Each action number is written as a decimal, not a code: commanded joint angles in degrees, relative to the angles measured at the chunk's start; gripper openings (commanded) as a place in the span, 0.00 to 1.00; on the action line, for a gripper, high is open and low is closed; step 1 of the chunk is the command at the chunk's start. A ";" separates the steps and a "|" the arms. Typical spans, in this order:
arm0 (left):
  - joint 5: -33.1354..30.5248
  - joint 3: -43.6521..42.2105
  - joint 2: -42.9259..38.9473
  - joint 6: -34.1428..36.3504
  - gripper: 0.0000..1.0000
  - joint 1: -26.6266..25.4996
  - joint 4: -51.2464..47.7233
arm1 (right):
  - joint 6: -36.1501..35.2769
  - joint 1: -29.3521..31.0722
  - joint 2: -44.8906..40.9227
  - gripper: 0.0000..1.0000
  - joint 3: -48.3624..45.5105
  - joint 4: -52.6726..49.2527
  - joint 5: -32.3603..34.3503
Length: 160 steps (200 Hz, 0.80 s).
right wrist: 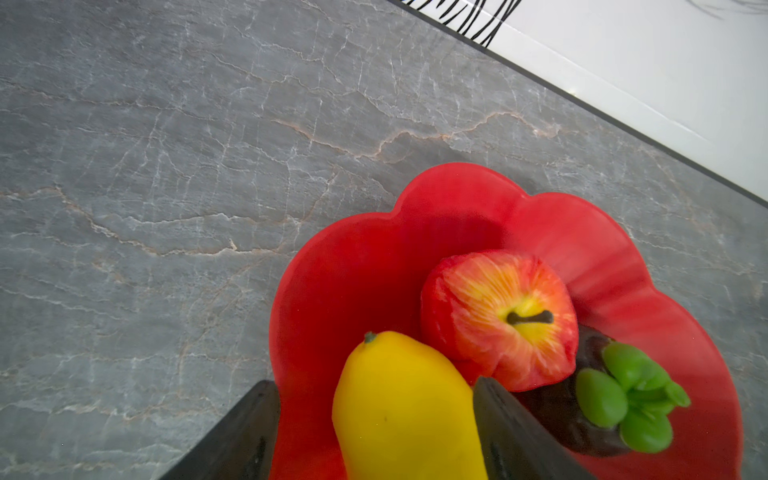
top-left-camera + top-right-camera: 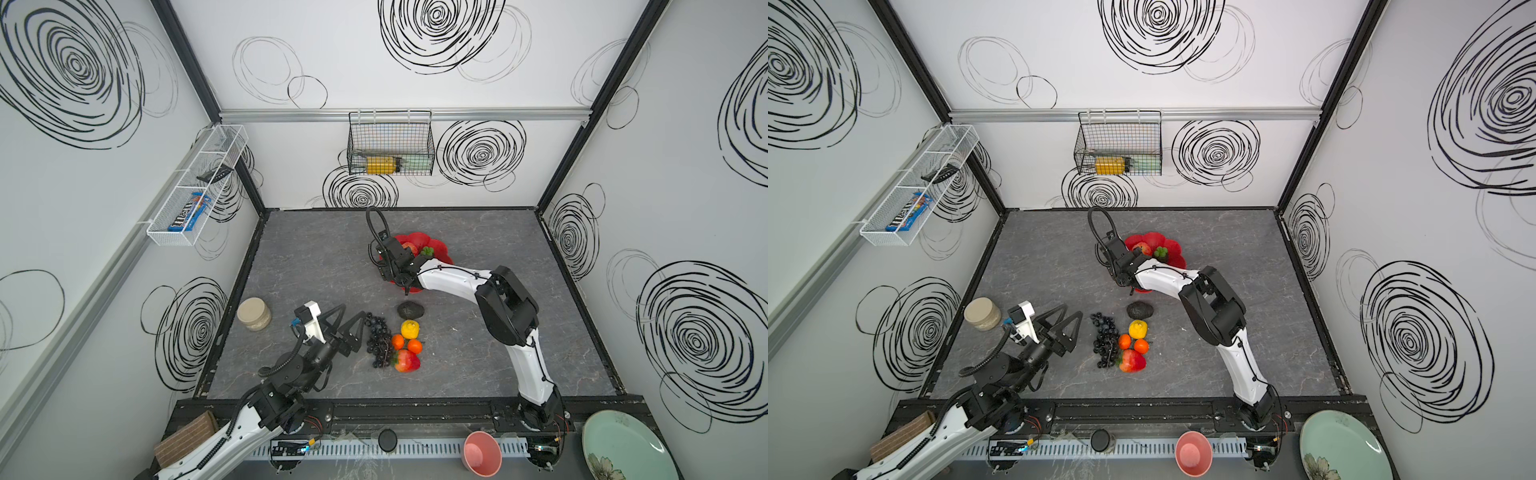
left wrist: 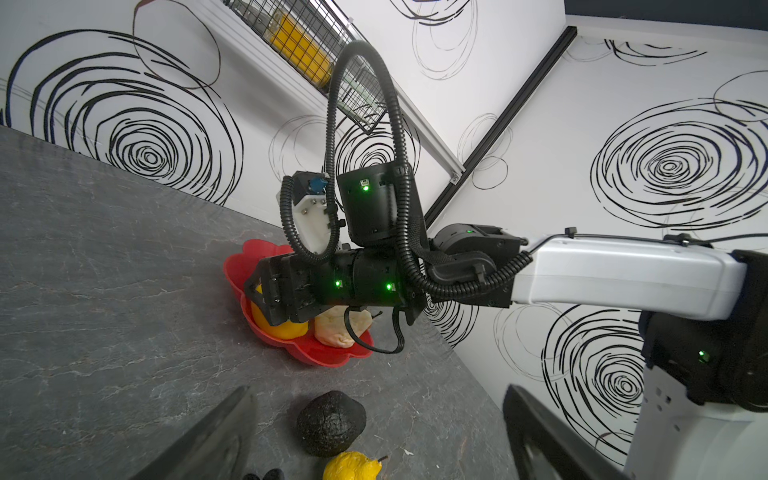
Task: Place and organize the fake fruits in the fruit bowl
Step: 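Lower the yellow lemon into the red bowl and open the right gripper, then draw the right arm back from the bowl while left gripper moves toward the avocado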
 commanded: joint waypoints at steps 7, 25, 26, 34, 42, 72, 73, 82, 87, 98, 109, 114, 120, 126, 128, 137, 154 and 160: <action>0.34 -5.92 -0.11 -0.55 0.96 0.41 2.00 | 1.26 0.28 -3.64 0.79 1.05 -2.55 -1.29; 0.43 -5.92 -0.02 -0.55 0.96 0.50 2.00 | 1.79 0.10 -5.43 0.79 0.17 -2.92 -2.37; 0.43 -5.92 -0.02 -0.55 0.96 0.50 2.00 | 1.81 0.10 -5.57 0.79 0.08 -2.97 -2.43; 0.43 -5.87 -0.02 -0.64 0.96 0.50 2.00 | 2.09 -0.20 -6.31 0.79 -0.32 -3.11 -3.15; 0.52 -5.92 -0.02 -0.64 0.96 0.63 2.00 | 2.51 -0.51 -6.95 0.79 -0.68 -3.36 -4.02; 0.70 -5.92 -0.11 -0.73 0.96 0.77 1.91 | 3.92 -2.59 -7.96 0.79 -1.17 -5.42 -8.41; 0.70 -5.92 -0.11 -0.73 0.96 0.77 1.87 | 3.94 -2.65 -7.98 0.79 -1.25 -5.49 -8.57; 0.78 -5.92 -0.11 -0.78 0.96 0.85 1.91 | 4.37 -3.42 -8.11 0.80 -1.43 -6.16 -9.72; 0.78 -5.87 -0.15 -0.84 0.96 0.95 1.86 | 4.60 -3.77 -8.20 0.80 -1.59 -6.40 -10.36; 0.87 -5.92 -0.15 -0.82 0.96 0.99 1.86 | 5.24 -4.57 -8.33 0.82 -1.85 -6.98 -11.86; 0.96 -5.92 -0.11 -0.89 0.96 1.03 1.89 | 5.77 -4.98 -8.42 0.83 -2.28 -7.29 -13.30; 0.96 -5.91 -0.11 -0.91 0.96 1.03 1.91 | 5.87 -5.08 -8.37 0.84 -2.47 -7.36 -13.82; 1.00 -5.92 -0.11 -0.91 0.96 1.12 1.91 | 5.88 -5.08 -8.28 0.85 -2.56 -7.53 -14.31; 1.05 -5.92 -0.11 -0.91 0.96 1.12 1.91 | 5.90 -5.08 -8.13 0.85 -2.79 -7.70 -14.85; 1.05 -5.92 -0.11 -0.93 0.96 1.18 1.98 | 5.89 -5.08 -7.96 0.85 -2.75 -7.70 -15.05; 1.11 -5.98 -0.03 -1.00 0.96 1.21 1.96 | 6.13 -5.08 -7.55 0.85 -2.70 -8.09 -15.65; 1.22 -6.00 0.07 -0.99 0.96 1.37 2.00 | 6.82 -5.13 -6.94 0.85 -2.18 -9.58 -15.60; 1.22 -5.97 0.07 -0.99 0.96 1.38 2.06 | 7.00 -5.08 -6.91 0.85 -2.20 -9.84 -15.59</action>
